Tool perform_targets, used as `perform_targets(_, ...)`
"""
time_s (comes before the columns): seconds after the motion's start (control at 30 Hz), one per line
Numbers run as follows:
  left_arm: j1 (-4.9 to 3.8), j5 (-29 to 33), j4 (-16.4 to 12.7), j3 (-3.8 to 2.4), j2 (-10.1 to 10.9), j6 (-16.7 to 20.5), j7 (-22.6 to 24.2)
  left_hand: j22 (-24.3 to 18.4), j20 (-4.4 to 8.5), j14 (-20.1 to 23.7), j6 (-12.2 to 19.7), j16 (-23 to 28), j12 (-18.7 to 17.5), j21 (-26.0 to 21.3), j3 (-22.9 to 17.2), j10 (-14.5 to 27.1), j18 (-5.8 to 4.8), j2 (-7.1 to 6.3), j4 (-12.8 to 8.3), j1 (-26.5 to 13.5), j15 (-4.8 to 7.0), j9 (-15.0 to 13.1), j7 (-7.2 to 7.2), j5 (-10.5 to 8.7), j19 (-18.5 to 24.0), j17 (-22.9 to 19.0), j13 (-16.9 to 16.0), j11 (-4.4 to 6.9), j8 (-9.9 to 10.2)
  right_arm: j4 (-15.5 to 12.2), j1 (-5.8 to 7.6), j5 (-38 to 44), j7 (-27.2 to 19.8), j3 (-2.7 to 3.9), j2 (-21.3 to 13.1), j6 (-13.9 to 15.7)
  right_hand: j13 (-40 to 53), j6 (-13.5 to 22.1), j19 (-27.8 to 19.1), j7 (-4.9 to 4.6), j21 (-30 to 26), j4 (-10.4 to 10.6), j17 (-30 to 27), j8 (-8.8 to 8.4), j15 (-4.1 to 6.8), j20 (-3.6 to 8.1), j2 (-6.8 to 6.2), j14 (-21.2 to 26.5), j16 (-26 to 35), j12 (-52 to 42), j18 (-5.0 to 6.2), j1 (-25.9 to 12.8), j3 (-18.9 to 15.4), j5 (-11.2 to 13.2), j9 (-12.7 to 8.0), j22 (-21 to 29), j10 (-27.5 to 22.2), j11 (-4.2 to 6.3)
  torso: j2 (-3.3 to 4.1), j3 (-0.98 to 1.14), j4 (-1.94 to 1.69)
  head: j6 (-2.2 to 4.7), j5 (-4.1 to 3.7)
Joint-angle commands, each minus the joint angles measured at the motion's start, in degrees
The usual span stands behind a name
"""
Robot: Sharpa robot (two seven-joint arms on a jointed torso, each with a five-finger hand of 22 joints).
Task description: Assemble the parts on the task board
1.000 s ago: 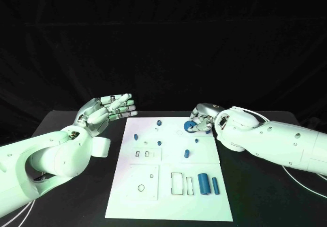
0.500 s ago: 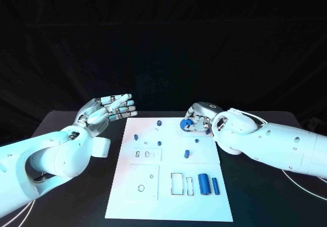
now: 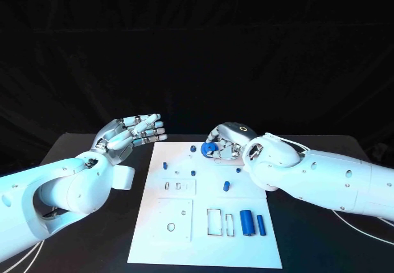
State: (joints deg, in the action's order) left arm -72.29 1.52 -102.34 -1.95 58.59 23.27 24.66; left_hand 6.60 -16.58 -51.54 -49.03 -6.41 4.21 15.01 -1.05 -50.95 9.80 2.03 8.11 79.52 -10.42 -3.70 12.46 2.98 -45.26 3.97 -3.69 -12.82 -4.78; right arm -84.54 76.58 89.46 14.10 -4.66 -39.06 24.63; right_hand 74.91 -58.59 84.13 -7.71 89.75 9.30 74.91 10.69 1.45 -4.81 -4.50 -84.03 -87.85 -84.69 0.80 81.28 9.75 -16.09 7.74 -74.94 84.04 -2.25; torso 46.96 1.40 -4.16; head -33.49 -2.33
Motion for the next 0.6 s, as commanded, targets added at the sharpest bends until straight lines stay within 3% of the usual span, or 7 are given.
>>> perform_targets(0.03, -0.06, -0.01, -0.14, -0.04, -0.13, -1.21, 0.23, -0.05, 0.07, -0.2, 0.5, 0.19, -0.29, -0.22, -0.02, 0.32, 0.36, 0.49, -0.25, -0.14, -0.29, 0.02, 3.33, -0.15, 0.27, -0.05, 0.04, -0.17, 0.37, 0.56, 0.08, 3.23, -1.06, 0.02, 1.64, 1.93, 10.23, -1.6, 5.87, 1.11, 0.25, -0.1, 11.31, 0.04, 0.51, 0.4, 0.54, -5.17, -0.32, -0.26, -0.8, 0.05, 0.3, -0.18, 0.47, -15.06, 2.32, 0.34, 0.02, 0.01, -0.09, 0.12, 0.0)
perform_targets(0.33, -0.06, -0.01, -0.19, -0.04, -0.28, -1.29, 0.14, -0.06, 0.07, -0.2, 0.58, 0.22, -0.31, -0.21, -0.02, 0.34, 0.36, 0.52, -0.26, -0.16, -0.29, 0.02, 3.34, -0.15, 0.27, -0.05, 0.04, -0.18, 0.41, 6.1, -0.08, 3.36, -2.07, -0.44, 7.85, 1.85, 10.22, -1.6, 5.87, 1.11, 0.25, -0.25, 11.25, -0.04, 0.54, 0.45, 0.46, -5.16, -0.29, -0.24, -0.8, 0.09, 0.54, -0.32, 0.44, -15.06, 2.3, 0.36, 0.05, 0.09, -0.02, 0.03, 0.17)
perform_targets(0.6, -0.07, -0.01, -0.18, -0.04, -0.3, -1.27, 0.05, -0.06, 0.07, -0.2, 0.58, 0.22, -0.31, -0.21, -0.02, 0.34, 0.36, 0.52, -0.26, -0.16, -0.29, 0.02, 3.34, -0.15, 0.27, -0.05, 0.04, -0.18, 0.41, 10.36, -1.21, 3.15, -2.54, -1.05, 12.02, 0.78, 9.82, -1.06, 5.87, 0.81, 0.25, -0.36, 11.18, -0.61, 0.45, 0.46, 0.06, -5.14, -0.26, 0.24, -0.8, -0.32, 0.97, -0.17, 0.21, -15.06, 1.94, 0.15, 0.02, 0.1, 0.0, -0.1, 0.22)
